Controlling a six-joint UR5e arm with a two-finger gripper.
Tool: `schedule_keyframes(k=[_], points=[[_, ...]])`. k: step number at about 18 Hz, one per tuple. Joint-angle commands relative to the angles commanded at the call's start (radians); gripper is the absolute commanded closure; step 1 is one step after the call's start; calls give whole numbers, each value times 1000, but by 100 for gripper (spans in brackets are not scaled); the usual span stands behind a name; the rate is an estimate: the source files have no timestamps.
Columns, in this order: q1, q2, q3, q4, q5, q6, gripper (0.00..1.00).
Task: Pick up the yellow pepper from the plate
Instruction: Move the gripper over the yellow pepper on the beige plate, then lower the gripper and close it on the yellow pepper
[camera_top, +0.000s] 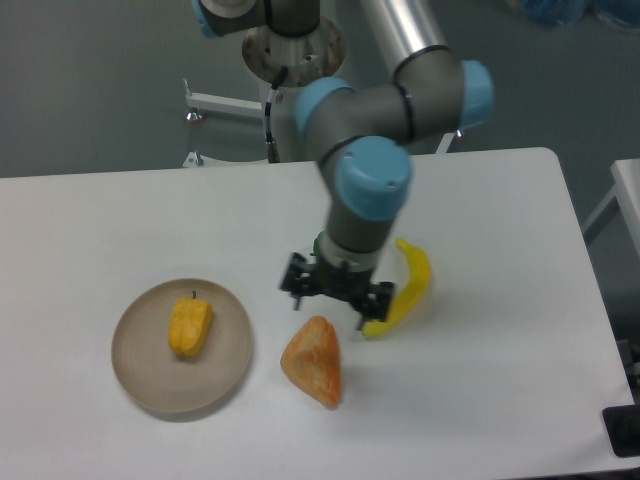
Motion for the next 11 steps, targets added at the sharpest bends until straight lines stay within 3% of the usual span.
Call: schedule_keyframes(k=[4,9,11], points=[[-51,5,-24,9,3,-52,0],[-115,5,-112,136,15,-117,0],[-137,5,-130,150,35,-129,0]])
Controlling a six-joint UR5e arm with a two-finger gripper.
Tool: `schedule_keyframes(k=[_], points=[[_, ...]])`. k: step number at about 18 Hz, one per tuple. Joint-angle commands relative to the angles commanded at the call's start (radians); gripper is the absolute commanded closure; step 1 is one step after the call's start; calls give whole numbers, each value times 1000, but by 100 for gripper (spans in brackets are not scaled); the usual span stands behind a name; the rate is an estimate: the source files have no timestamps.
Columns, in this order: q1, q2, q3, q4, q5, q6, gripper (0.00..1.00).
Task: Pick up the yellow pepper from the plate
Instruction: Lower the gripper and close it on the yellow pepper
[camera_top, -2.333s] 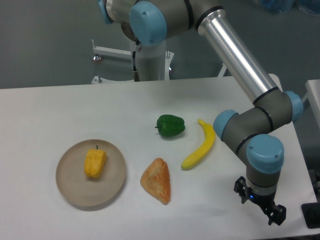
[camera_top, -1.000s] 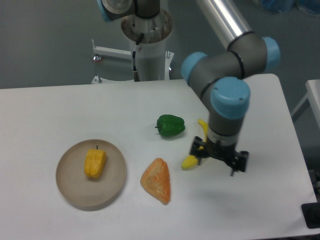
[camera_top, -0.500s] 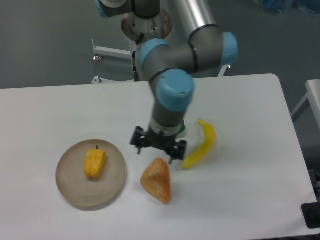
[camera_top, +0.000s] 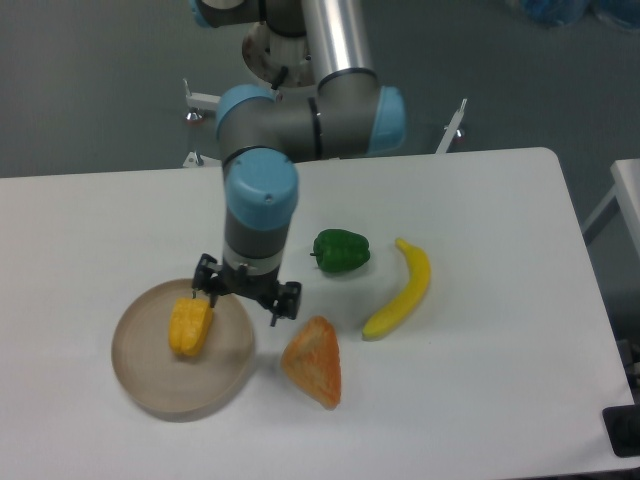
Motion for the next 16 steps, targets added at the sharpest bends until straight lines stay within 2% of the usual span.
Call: schedule_keyframes(k=[4,12,16], points=[[-52,-15,-14,47,14,-55,0],[-103,-24,-87,117,71,-55,0],[-111,-35,-89,118,78,-57,0]])
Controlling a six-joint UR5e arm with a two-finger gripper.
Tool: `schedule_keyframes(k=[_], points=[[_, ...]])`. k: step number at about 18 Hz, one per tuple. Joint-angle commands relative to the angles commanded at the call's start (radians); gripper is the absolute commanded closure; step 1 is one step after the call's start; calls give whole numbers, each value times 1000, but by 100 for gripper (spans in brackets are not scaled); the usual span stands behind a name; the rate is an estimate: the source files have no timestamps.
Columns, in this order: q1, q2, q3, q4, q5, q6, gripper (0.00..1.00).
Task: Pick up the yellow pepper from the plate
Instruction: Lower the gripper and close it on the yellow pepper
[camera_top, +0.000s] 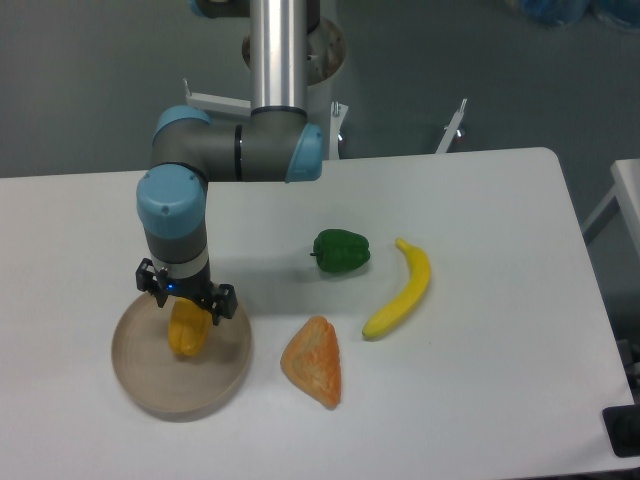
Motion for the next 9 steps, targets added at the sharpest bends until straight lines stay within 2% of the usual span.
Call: schedule_keyframes(k=[3,4,5,8,9], points=[[0,-12,5,8,17,8,1],[0,-11,3,14,18,12,21],[0,-9,2,18,18,15,34],[0,-6,3,18,18,18,52],[0,-6,3,18,18,18,53]])
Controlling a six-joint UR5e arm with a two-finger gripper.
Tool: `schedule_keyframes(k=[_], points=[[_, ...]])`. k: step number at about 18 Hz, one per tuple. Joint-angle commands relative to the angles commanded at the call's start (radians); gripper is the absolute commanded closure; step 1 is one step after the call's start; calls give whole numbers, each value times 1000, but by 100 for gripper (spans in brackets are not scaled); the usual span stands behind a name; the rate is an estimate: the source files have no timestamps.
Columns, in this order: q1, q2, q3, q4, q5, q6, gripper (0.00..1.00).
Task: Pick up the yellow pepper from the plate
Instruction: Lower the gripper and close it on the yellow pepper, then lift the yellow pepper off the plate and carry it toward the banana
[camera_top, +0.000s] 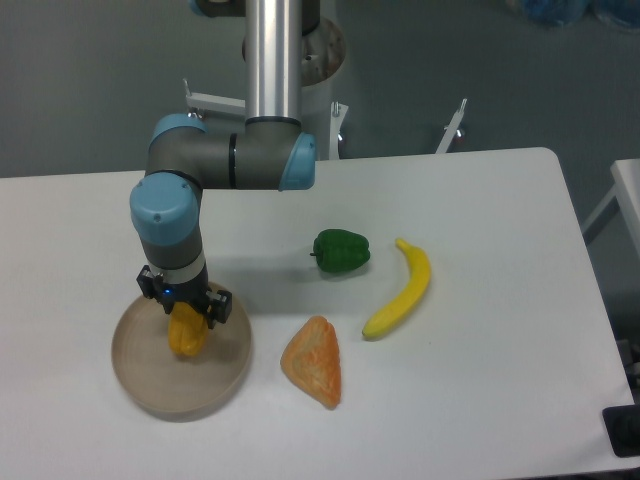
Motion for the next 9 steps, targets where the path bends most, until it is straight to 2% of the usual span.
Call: schedule_keyframes(k=[6,9], points=[[2,11,15,-2,0,15,54],[17,25,69,-23,18,193,54]])
